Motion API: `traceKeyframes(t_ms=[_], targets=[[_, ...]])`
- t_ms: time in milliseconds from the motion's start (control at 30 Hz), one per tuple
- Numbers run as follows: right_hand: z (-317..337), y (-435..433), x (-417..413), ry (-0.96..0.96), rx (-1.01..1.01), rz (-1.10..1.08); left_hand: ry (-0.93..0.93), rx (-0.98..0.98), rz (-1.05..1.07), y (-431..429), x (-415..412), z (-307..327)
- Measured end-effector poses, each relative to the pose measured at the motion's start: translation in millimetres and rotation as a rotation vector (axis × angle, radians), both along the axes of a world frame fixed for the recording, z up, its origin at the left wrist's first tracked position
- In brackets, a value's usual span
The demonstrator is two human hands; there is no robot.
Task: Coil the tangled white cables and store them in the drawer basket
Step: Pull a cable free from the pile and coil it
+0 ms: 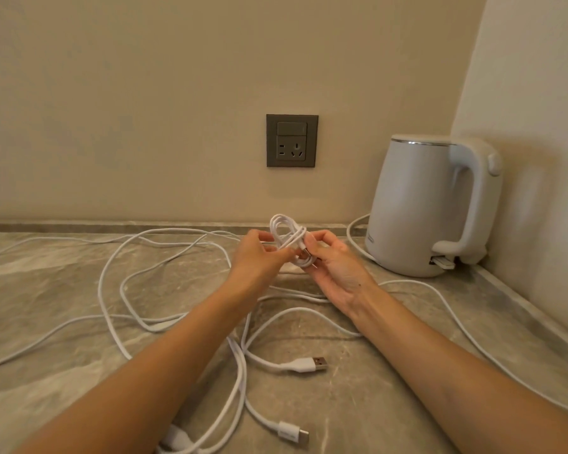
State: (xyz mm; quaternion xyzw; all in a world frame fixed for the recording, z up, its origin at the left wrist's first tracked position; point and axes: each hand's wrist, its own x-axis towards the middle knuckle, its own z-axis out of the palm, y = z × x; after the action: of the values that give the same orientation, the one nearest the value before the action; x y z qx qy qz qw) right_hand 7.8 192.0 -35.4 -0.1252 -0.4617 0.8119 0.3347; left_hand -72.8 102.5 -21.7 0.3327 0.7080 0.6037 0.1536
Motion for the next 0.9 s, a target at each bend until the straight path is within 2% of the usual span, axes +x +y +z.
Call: traceKeyframes(t_ms=[100, 233, 300, 400, 500, 600, 733, 900], targets=[[1.1, -0.9, 0.9, -0.001, -0.008, 0.004, 0.14, 0.0, -0.038, 0.5, 0.4, 1.2], [3.8, 1.0, 2.8, -0.002, -0.018, 0.002, 0.205, -0.032, -0.081, -0.6, -0.2, 3.8], [7.9, -0.1, 3.5, -0.028, 0.044, 0.0, 0.191, -0.045, -0.11, -4.9, -1.9, 10.8], [17.4, -3.8, 4.5, -0.075, 0.171, 0.001, 0.097, 0.04, -0.11, -14.8, -8.0, 29.0], [27.6, -11.5, 4.6, -0.113, 0.263, 0.014, 0.113, 0.048, -0.096, -28.8, -16.8, 36.8], [33.3, -23.1, 2.0, -0.145, 0.282, 0.072, 0.04, 0.121, -0.098, -47.0, -21.6, 39.5], [41.7, -48.6, -5.5, -0.172, 0.246, 0.17, 0.062, 0.136, -0.08, -79.2, -24.2, 48.4], [57.5, -106.0, -20.3, -0.224, 0.336, 0.329, 0.142, 0.136, 0.111, -131.1, -26.6, 62.7]])
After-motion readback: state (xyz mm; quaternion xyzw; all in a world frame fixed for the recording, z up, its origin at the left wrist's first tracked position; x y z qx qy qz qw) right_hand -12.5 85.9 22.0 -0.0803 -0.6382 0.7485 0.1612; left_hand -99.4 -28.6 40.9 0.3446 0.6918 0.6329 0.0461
